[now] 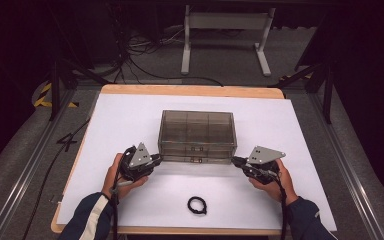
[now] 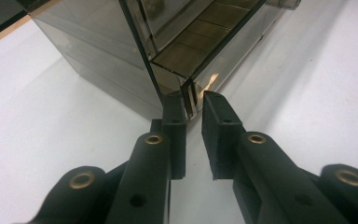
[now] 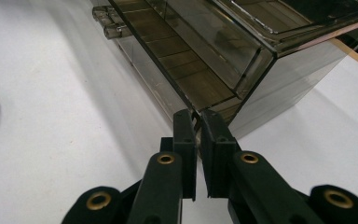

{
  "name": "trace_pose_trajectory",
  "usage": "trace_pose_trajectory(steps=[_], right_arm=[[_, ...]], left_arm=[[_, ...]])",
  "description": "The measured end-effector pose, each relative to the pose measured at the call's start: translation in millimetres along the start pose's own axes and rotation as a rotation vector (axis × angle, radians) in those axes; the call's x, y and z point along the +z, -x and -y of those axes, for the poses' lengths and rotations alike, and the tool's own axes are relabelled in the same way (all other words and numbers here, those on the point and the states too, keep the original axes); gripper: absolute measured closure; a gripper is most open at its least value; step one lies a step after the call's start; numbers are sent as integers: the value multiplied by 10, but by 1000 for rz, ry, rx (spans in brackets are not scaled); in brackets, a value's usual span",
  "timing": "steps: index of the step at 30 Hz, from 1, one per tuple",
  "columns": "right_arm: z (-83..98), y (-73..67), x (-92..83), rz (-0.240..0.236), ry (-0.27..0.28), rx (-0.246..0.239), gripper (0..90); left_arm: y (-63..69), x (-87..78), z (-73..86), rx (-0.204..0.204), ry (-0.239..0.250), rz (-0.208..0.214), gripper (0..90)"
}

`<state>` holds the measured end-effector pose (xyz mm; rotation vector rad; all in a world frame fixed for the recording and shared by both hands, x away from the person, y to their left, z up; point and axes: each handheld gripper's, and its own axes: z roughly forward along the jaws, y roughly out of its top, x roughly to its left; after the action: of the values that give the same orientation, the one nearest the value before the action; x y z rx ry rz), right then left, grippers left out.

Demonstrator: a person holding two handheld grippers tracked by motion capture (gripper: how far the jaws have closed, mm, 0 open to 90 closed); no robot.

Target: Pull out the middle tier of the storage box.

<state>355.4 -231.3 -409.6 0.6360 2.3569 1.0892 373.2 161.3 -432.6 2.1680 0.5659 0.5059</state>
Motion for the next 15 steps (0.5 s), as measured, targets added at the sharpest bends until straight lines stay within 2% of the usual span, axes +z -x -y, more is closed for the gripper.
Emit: trace_pose_trajectory(steps=[15], right_arm=[[21, -49, -79, -36, -7, -14, 862]], left_arm=[[77, -88, 44, 30, 0, 34, 810]])
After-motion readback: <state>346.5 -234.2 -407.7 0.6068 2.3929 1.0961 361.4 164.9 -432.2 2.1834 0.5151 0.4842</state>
